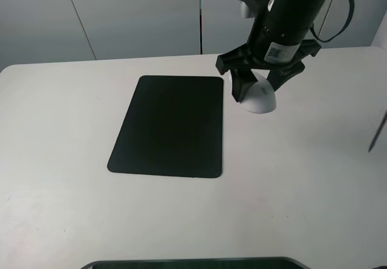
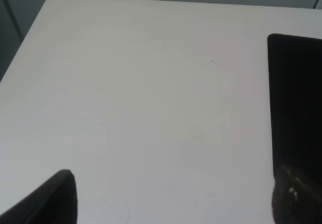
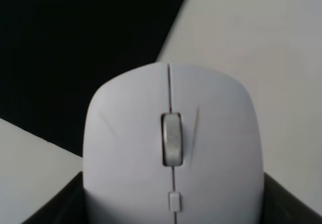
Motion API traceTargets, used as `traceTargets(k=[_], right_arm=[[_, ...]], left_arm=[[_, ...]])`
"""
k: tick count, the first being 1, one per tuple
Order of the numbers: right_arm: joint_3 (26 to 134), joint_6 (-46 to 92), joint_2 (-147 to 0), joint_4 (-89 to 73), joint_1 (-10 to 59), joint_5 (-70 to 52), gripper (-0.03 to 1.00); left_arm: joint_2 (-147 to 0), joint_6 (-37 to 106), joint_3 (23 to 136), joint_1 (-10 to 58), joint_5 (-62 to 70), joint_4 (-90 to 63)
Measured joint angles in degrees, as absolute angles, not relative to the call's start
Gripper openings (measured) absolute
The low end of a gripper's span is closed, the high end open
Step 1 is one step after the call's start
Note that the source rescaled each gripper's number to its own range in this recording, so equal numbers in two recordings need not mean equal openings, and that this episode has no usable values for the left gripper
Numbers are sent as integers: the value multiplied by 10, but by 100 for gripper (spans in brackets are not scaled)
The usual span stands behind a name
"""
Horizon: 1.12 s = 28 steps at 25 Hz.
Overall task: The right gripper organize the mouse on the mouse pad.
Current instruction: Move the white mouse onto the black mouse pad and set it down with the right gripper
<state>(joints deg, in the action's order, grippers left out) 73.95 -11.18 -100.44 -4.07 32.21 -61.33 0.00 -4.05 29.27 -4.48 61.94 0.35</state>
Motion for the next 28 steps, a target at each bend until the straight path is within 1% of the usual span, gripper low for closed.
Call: traceTargets(k=[6, 11, 23, 28], right_arm=[[838, -173, -1091, -41, 348, -654, 0], [906, -209, -1149, -41, 367, -660, 0], [1038, -249, -1264, -38, 401, -691, 0], [1083, -251, -1311, -35, 404, -692, 0]], left_arm=[[0, -41, 293, -45, 619, 4], [0, -39, 293, -45, 619, 4], [0, -39, 293, -45, 619, 4], [0, -39, 293, -45, 619, 4]])
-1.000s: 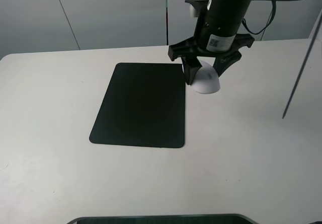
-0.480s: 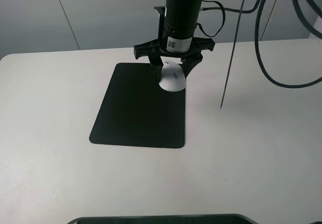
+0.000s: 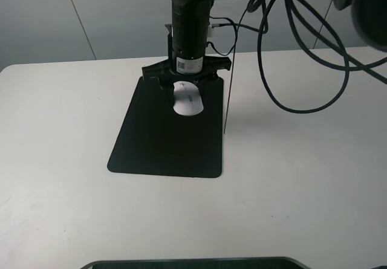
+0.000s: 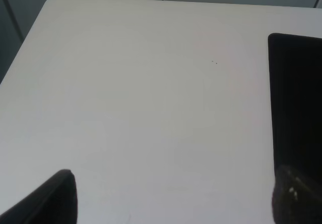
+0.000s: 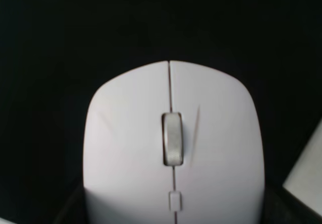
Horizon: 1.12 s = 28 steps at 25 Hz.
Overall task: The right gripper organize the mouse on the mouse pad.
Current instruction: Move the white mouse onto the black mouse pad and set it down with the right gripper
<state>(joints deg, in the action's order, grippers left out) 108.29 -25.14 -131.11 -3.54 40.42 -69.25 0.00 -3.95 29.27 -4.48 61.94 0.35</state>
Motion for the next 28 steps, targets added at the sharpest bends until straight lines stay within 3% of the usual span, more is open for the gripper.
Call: traceTargets(k=[11, 28], right_arm=[[1159, -255, -1395, -25, 405, -697, 0], [1168, -242, -1426, 6, 405, -693, 0]], left_arm=[[0, -39, 293, -45, 619, 5], [0, -39, 293, -45, 619, 6]])
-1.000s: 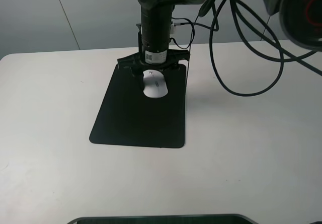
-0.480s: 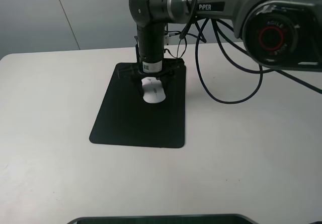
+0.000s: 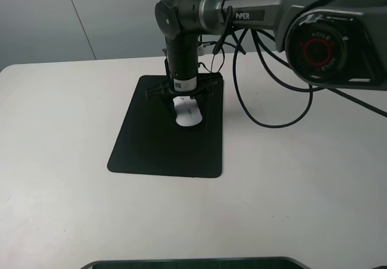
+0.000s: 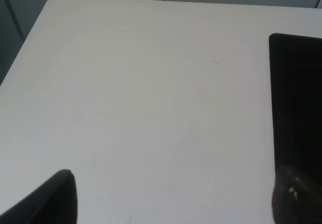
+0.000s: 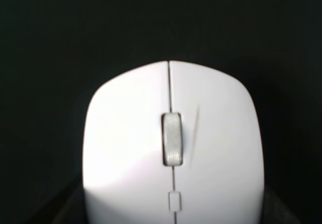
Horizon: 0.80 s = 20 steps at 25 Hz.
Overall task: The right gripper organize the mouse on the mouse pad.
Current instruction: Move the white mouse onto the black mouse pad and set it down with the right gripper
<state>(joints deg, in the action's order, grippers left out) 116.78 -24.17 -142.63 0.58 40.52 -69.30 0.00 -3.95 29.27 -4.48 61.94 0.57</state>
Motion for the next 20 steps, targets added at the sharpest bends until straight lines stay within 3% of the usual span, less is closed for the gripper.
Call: traceTargets(k=[20], right_arm=[[1168, -216, -1429, 6, 405, -674, 0]], left_arm=[[0, -41, 293, -45, 619, 7]])
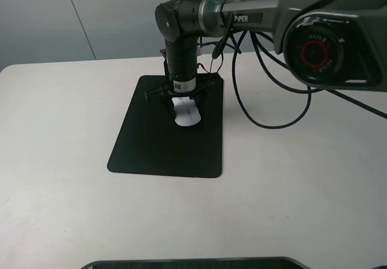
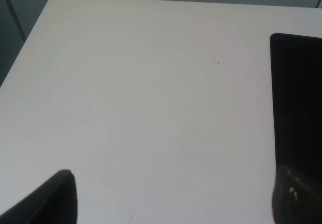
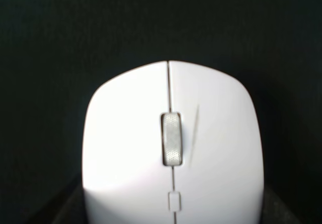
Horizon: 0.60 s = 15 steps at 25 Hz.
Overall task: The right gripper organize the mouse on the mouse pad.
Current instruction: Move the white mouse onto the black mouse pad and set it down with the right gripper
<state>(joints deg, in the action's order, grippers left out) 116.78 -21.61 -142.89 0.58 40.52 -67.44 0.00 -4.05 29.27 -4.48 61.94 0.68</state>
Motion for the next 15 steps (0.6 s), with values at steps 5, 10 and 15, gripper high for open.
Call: traceTargets(k=[5, 10, 15], right_arm=[[1168, -216, -1429, 6, 405, -674, 0], [1168, -207, -1429, 0, 405, -674, 10], [1168, -191, -1429, -8, 405, -674, 80]], left_arm=[[0, -41, 293, -45, 619, 7], [0, -41, 293, -45, 619, 7], [0, -41, 293, -45, 619, 7]])
